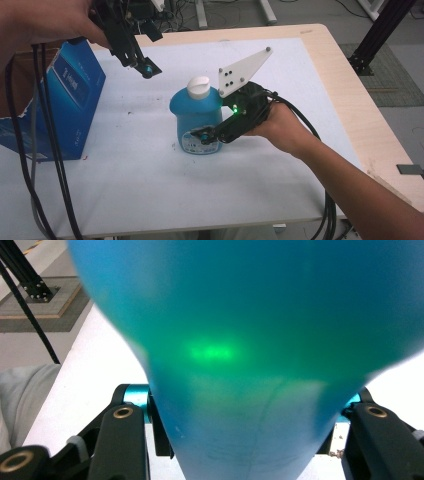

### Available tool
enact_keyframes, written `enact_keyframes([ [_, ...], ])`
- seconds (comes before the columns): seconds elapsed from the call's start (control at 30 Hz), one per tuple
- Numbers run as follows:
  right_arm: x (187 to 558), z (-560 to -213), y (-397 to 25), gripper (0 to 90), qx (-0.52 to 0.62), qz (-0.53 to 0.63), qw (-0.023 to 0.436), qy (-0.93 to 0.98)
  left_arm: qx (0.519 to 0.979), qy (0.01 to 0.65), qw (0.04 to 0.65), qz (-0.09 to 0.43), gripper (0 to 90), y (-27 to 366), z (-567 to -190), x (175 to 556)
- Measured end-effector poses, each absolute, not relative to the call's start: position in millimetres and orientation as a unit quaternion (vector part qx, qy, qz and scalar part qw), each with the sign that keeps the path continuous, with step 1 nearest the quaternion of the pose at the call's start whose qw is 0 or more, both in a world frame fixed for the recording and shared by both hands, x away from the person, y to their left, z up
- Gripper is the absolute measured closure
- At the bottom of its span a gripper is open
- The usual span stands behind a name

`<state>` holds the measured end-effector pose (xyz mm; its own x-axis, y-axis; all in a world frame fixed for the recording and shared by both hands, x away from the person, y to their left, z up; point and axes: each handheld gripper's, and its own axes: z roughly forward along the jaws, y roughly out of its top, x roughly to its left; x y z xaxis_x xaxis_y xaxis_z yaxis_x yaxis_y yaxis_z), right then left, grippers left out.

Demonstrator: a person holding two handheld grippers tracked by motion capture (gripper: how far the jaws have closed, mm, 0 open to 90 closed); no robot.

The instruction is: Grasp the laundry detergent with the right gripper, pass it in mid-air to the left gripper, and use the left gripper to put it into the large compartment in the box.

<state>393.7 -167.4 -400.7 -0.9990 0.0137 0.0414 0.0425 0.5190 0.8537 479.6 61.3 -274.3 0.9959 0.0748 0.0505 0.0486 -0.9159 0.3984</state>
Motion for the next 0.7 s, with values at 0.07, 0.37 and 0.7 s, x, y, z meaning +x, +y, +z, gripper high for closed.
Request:
enact_keyframes([
  [0.07,393.1,-400.3,-167.3,45.0,-0.016,-0.489,0.012,-0.872,0.978,0.031,0.203,0.033,5.4,61.2,-274.1,479.4],
  [0.37,388.7,-394.8,-167.1,46.7,-0.01,-0.484,-0.001,-0.875,0.978,0.032,0.203,0.036,5.4,61.1,-272.6,478.2],
  [0.7,386.3,-391.1,-167.0,47.4,-0.006,-0.483,-0.005,-0.876,0.978,0.033,0.203,0.036,5.4,63.0,-270.7,474.9],
])
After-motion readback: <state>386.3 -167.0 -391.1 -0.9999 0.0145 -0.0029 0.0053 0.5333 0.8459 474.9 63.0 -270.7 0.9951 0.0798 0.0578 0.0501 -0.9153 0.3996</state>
